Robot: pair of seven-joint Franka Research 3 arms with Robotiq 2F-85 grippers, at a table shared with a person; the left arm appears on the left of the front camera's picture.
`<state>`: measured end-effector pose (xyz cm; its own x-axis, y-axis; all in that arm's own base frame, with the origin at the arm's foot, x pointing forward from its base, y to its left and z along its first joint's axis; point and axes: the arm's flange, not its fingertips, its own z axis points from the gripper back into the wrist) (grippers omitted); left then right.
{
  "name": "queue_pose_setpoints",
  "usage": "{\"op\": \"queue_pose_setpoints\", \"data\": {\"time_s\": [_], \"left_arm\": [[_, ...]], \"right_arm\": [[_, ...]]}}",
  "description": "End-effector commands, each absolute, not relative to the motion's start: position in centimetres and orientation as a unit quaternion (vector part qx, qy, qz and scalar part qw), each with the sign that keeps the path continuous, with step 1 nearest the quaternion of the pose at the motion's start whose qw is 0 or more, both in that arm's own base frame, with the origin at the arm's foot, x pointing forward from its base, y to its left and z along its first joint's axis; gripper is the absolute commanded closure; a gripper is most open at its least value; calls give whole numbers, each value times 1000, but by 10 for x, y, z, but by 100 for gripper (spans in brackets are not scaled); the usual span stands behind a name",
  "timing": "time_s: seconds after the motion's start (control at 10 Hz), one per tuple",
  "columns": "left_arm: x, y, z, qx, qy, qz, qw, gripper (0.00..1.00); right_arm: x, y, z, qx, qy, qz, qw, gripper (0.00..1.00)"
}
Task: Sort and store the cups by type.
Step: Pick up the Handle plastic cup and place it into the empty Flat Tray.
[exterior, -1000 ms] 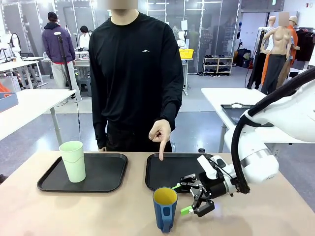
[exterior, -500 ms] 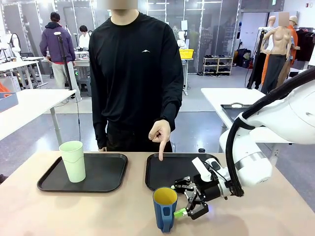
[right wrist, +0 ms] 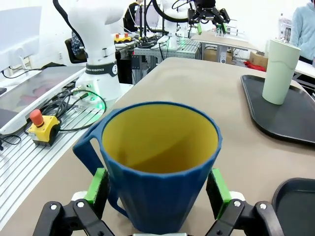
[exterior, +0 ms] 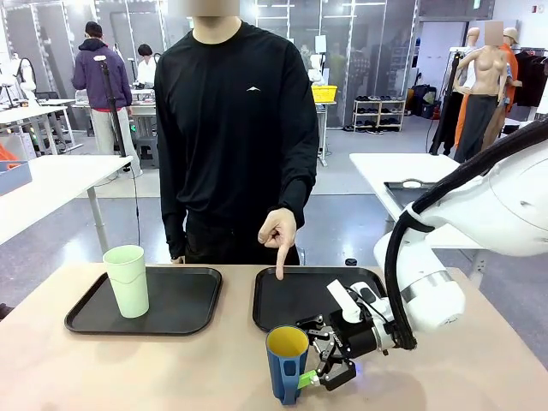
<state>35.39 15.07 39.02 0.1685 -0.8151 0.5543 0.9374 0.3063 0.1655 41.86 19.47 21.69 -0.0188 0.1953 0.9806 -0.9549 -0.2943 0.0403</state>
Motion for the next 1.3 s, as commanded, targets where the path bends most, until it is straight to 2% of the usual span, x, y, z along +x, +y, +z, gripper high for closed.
{"op": "queue_pose_setpoints", "data": {"time_s": [0.0,0.6,0.7,0.8,0.9,1.0,1.1,1.2], "left_arm": [[358,155,389,-115,-292,-585,747,0],[358,155,389,-115,-292,-585,747,0],[358,155,389,-115,-292,-585,747,0],[358,155,389,-115,-292,-585,747,0],[358,155,389,-115,-292,-585,747,0],[358,155,389,-115,-292,-585,747,0],[358,155,389,-115,-292,-585,747,0],[358,155,389,-115,-292,-585,747,0]], "right_arm": [[419,205,216,525,-381,606,459,0],[418,217,213,542,-391,592,451,0],[418,216,212,534,-394,595,454,17],[418,215,211,538,-389,592,457,19],[417,215,211,542,-386,591,455,36],[417,215,210,543,-382,592,457,38],[417,215,210,545,-379,593,457,54],[417,215,210,546,-379,592,457,56]]}}
